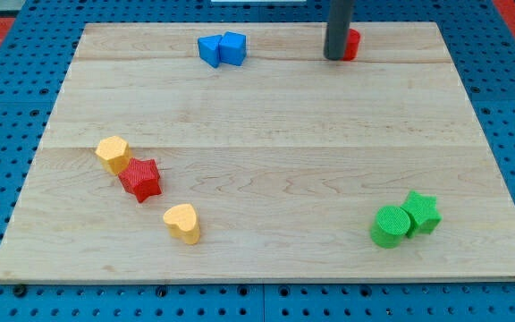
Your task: Push red star to red circle
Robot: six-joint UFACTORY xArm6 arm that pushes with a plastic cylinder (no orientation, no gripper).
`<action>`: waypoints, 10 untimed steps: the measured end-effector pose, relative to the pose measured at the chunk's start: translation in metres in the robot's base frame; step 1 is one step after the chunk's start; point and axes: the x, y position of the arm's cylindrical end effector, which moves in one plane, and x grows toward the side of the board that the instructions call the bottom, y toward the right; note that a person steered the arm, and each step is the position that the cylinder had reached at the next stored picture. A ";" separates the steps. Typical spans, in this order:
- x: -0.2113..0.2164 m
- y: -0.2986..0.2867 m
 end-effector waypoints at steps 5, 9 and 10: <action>0.263 -0.186; 0.244 -0.317; 0.217 -0.259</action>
